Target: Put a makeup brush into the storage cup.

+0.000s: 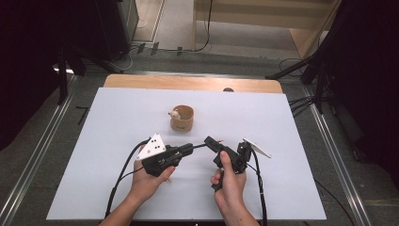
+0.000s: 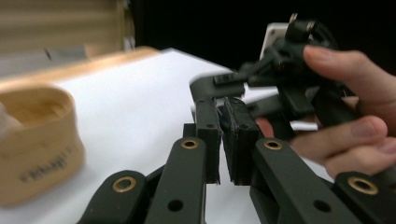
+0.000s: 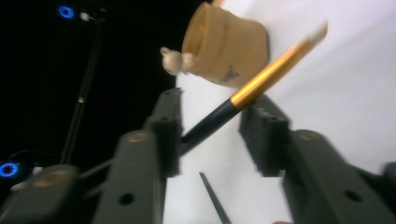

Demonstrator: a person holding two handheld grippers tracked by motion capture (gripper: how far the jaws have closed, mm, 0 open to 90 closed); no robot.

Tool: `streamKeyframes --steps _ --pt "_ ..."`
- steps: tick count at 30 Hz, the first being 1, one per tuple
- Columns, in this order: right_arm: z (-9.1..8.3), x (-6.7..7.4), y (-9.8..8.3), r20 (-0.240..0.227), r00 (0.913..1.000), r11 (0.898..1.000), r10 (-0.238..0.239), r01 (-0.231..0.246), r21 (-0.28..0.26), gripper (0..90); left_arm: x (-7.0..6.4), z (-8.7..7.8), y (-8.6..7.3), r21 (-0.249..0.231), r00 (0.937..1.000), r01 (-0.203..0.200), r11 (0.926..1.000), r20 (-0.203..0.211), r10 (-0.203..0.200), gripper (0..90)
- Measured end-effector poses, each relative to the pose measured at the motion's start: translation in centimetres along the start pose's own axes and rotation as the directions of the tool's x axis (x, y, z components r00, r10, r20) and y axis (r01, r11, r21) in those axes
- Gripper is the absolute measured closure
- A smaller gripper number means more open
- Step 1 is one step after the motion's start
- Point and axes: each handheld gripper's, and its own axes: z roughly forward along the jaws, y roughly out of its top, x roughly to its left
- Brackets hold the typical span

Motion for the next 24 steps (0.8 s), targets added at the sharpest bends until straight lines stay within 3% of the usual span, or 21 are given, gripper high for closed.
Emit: streamKeyframes --steps 1,2,4,7,9,10,12,13,14,15,16,18,20,22,24 --pt "-0.1 0.0 0.0 -0.02 0.9998 1.0 -0.006 0.006 -0.013 71.7 0.0 0.1 -0.1 0.009 0.9999 0.009 0.9999 0.005 -0.009 85.0" --pt "-0.4 0.1 0.1 -0.039 0.9987 0.999 -0.035 0.034 -0.028 81.3 0.1 0.3 -0.1 0.028 0.9997 0.023 0.9993 0.01 -0.023 71.6" --pt "-0.9 0.3 0.2 -0.063 0.9912 0.991 -0.116 0.112 -0.074 83.8 0.2 0.6 0.0 0.066 0.9986 0.048 0.9966 0.019 -0.049 44.4" --pt "-1.2 0.8 0.5 -0.036 0.968 0.965 -0.248 0.244 -0.102 83.9 0.1 0.7 0.0 0.077 0.9985 0.05 0.9958 0.019 -0.052 37.9" --pt "-1.4 1.4 0.5 -0.009 0.9427 0.938 -0.334 0.331 -0.108 84.0 0.1 0.8 0.0 0.076 0.9986 0.048 0.996 0.02 -0.05 38.0" --pt "-1.4 1.8 0.4 0.018 0.9221 0.916 -0.386 0.386 -0.111 84.0 0.0 0.8 0.0 0.077 0.9985 0.048 0.9959 0.022 -0.05 38.5" --pt "-1.4 2.7 0.2 0.064 0.8671 0.861 -0.494 0.498 -0.105 84.0 0.0 0.9 -0.1 0.083 0.9985 0.048 0.9954 0.021 -0.05 39.6" --pt "-1.4 3.0 0.1 0.076 0.8448 0.838 -0.53 0.535 -0.105 83.9 0.0 0.9 -0.1 0.087 0.9985 0.048 0.995 0.021 -0.05 40.2" --pt "-1.4 3.4 0.0 0.092 0.8175 0.811 -0.569 0.576 -0.102 84.0 0.0 0.9 -0.1 0.093 0.9985 0.048 0.9945 0.02 -0.05 40.9" --pt "-1.4 3.8 -0.2 0.112 0.7807 0.774 -0.615 0.625 -0.104 84.0 0.1 0.9 -0.1 0.094 0.9985 0.048 0.9944 0.02 -0.051 41.6" --pt "-1.4 4.1 -0.4 0.124 0.7525 0.746 -0.647 0.658 -0.102 84.0 0.0 1.0 -0.1 0.096 0.9984 0.052 0.994 0.018 -0.054 41.8" --pt "-1.4 4.6 -0.7 0.132 0.7136 0.708 -0.688 0.7 -0.091 84.0 0.0 1.0 -0.1 0.098 0.998 0.058 0.9934 0.017 -0.06 42.7" --pt "-1.4 5.1 -0.9 0.134 0.6828 0.679 -0.718 0.73 -0.081 84.0 0.0 1.0 -0.1 0.103 0.9979 0.061 0.9928 0.017 -0.063 45.5" --pt "-1.3 5.5 -1.3 0.137 0.6385 0.635 -0.757 0.769 -0.071 84.0 0.0 1.1 -0.1 0.106 0.9978 0.061 0.9925 0.018 -0.063 48.6" --pt "-1.2 5.9 -1.6 0.129 0.6089 0.606 -0.783 0.793 -0.063 84.0 -0.1 1.1 -0.1 0.109 0.9977 0.062 0.9921 0.019 -0.065 51.5"
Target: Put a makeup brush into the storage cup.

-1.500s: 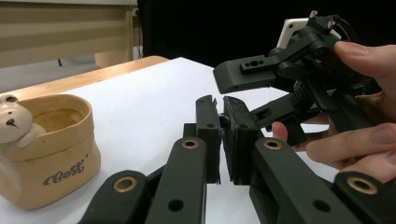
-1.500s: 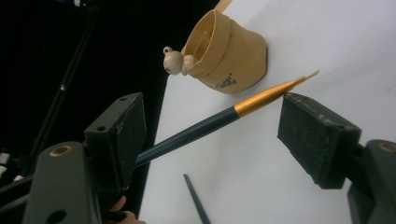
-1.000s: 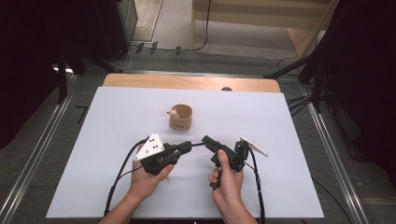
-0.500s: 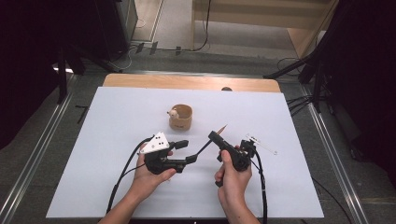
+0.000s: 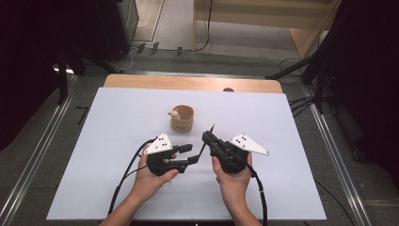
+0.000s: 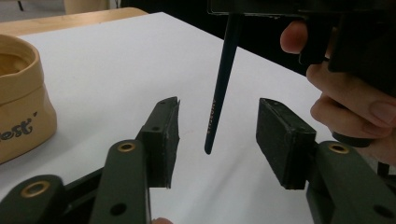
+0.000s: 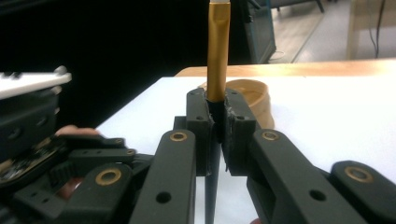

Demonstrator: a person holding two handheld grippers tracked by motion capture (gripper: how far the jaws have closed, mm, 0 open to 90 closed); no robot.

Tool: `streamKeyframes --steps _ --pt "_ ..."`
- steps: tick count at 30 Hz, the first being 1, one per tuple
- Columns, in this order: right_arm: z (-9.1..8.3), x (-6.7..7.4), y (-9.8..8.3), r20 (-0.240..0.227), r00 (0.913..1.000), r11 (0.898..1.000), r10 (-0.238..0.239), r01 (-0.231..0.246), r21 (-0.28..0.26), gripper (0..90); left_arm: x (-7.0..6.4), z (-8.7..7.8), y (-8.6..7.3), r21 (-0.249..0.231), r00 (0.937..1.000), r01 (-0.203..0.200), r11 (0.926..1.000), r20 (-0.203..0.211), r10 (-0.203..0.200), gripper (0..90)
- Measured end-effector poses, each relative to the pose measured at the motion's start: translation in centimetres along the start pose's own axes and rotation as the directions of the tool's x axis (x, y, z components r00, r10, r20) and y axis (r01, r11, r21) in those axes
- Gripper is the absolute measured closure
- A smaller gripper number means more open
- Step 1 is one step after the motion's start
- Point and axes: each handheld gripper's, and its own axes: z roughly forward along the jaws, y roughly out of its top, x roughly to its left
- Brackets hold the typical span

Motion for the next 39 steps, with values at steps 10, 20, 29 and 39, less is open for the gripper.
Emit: streamKeyframes --steps 10,20,29,39 --pt "0.3 2.3 -0.1 -0.06 0.9923 0.993 -0.108 0.11 0.031 84.0 -0.6 0.1 0.3 0.023 0.9993 -0.036 0.9991 -0.008 0.036 77.0" --pt "0.0 2.4 0.4 -0.062 0.9943 0.996 -0.086 0.087 0.006 79.9 -1.2 0.4 0.1 0.07 0.9935 -0.109 0.9915 -0.024 0.111 86.2" --pt "-0.3 2.6 0.4 -0.053 0.9934 0.995 -0.101 0.102 0.013 84.6 -1.2 -0.2 0.5 -0.018 0.9984 -0.054 0.9984 0.016 0.055 65.7" --pt "0.0 3.4 0.2 -0.056 0.9846 0.986 -0.165 0.165 -0.002 64.0 -1.4 -0.4 0.9 -0.014 0.9949 -0.092 0.9956 -0.042 0.092 84.5"
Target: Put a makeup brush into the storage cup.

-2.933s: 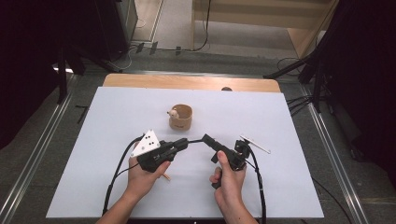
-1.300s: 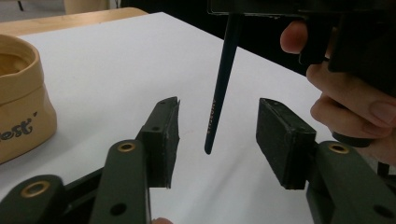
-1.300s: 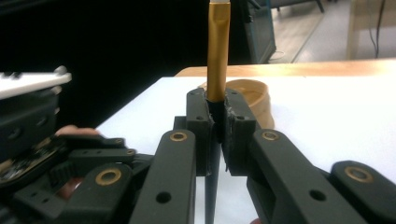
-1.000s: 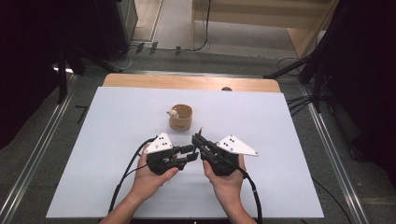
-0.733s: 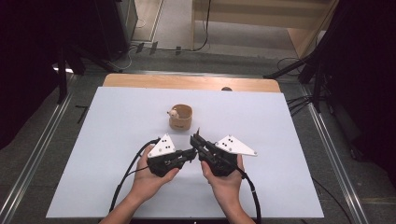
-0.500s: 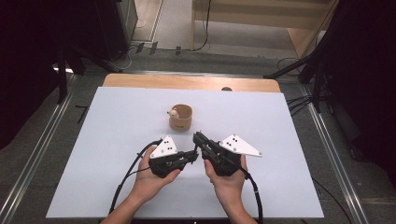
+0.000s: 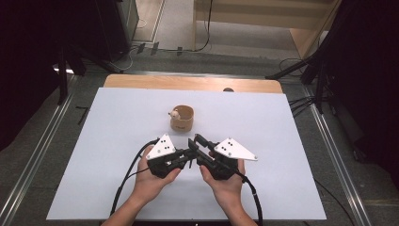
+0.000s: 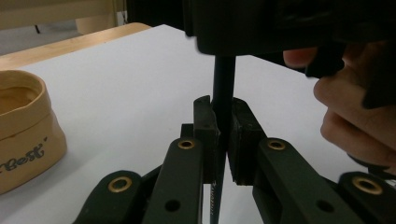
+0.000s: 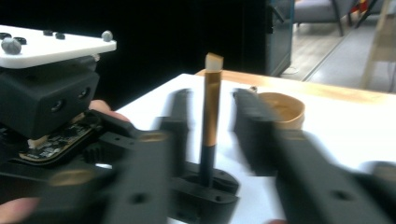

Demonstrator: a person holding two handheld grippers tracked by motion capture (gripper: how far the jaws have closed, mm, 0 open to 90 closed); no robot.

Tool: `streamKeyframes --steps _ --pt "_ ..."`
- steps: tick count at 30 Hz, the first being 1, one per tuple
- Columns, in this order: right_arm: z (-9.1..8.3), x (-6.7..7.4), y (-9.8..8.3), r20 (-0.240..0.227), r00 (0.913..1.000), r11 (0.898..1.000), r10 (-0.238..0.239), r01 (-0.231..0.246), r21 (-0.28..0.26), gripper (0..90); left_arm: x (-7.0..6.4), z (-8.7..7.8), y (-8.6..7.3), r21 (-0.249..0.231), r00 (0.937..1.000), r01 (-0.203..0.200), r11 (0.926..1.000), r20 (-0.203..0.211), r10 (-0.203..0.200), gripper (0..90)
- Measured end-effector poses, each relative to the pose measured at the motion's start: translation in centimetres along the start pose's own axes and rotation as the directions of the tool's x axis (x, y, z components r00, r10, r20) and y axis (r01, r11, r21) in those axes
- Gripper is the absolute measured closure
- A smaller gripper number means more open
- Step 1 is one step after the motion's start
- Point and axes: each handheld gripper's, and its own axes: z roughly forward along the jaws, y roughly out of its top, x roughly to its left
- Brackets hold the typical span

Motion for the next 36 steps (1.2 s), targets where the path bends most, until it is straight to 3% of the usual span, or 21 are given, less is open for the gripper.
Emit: streamKeyframes --steps 2,5,9,12,17,25,36 --pt "-0.3 -0.1 0.3 0.0 0.9999 1.0 -0.015 0.015 0.011 48.4 0.2 -0.1 -0.1 0.002 0.9999 -0.002 1.0 -0.011 0.002 84.5" --pt "-0.9 -0.7 0.7 -0.022 0.9983 0.999 -0.054 0.054 0.003 17.9 0.7 -0.3 -0.1 -0.006 0.9996 0.006 1.0 -0.028 -0.006 84.5" --pt "-2.0 -2.2 0.7 -0.016 0.9971 0.997 -0.075 0.075 -0.007 0.6 1.5 -0.7 0.0 -0.017 0.9989 0.015 0.9997 -0.044 -0.016 84.5" --pt "-2.8 -3.5 0.4 -0.03 0.9945 0.995 -0.1 0.1 -0.001 0.0 2.0 -1.0 0.1 -0.032 0.9981 0.02 0.9993 -0.057 -0.022 84.5" --pt "-4.7 -5.8 -0.6 0.024 0.9905 0.991 -0.136 0.136 0.0 0.0 2.5 -1.5 0.6 -0.052 0.9973 0.009 0.9986 -0.072 -0.012 84.6" --pt "-8.0 -9.4 -3.1 0.082 0.9892 0.993 -0.122 0.12 0.022 0.0 3.6 -2.0 1.4 -0.08 0.9956 0.007 0.9967 -0.092 -0.015 84.6" --pt "-11.9 -13.4 -5.2 0.175 0.979 0.994 -0.104 0.1 0.036 0.0 5.1 -1.9 2.6 -0.116 0.9931 0.014 0.9932 -0.114 -0.028 84.6"
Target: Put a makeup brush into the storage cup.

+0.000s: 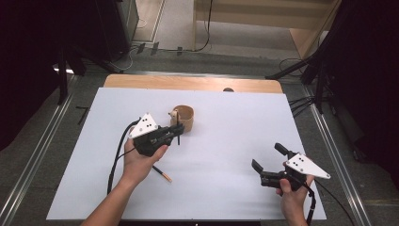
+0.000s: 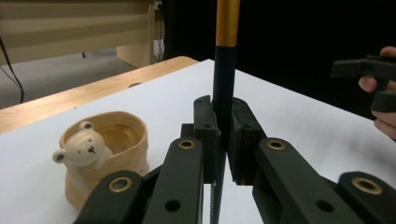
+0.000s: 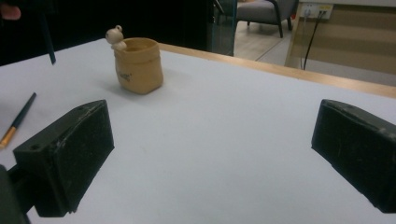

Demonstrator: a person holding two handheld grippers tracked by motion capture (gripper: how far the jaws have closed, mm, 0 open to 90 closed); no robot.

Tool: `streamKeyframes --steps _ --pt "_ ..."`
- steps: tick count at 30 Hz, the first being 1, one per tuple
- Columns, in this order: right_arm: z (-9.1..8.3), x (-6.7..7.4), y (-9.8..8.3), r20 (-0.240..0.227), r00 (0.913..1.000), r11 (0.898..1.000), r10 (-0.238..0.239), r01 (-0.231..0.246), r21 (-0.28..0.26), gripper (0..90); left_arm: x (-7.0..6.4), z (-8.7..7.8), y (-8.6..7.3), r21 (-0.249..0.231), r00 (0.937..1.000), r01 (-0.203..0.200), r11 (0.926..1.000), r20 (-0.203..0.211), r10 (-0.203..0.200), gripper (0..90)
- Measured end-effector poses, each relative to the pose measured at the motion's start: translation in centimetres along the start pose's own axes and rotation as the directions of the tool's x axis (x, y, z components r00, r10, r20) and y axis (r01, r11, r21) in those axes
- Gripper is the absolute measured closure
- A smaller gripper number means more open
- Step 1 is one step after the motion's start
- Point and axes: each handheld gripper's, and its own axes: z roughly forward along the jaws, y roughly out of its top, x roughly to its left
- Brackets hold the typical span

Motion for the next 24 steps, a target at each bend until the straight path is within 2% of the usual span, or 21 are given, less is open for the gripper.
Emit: streamKeyframes --steps 4,7,9,12,19,24 --pt "-0.8 -1.3 -1.2 0.007 0.9998 1.0 0.02 -0.02 0.005 0.0 0.6 0.0 0.4 -0.007 0.9999 0.002 1.0 -0.012 -0.002 84.6" --pt "-1.4 -2.2 -2.1 0.032 0.9991 0.999 0.027 -0.028 0.022 0.0 1.0 0.0 0.7 -0.009 0.9997 -0.005 0.9999 -0.023 0.004 84.6" --pt "-1.8 -2.6 -2.5 0.036 0.9987 0.999 0.037 -0.038 0.013 0.0 1.2 0.1 0.9 -0.015 0.9995 -0.005 0.9999 -0.032 0.004 84.5" --pt "-2.2 -2.8 -2.8 0.044 0.9986 1.0 0.028 -0.029 0.012 0.0 1.6 0.2 1.1 -0.027 0.9993 0.0 0.9996 -0.037 -0.001 84.6" --pt "-2.2 -3.3 -3.2 0.025 0.9982 0.999 0.054 -0.054 -0.007 0.0 1.9 0.5 1.6 -0.045 0.999 0.013 0.9989 -0.043 -0.014 84.6" --pt "-2.0 -3.1 -3.2 0.031 0.9989 0.999 0.035 -0.034 -0.007 0.0 2.3 0.9 2.2 -0.061 0.9985 0.004 0.9982 -0.055 -0.007 84.6"
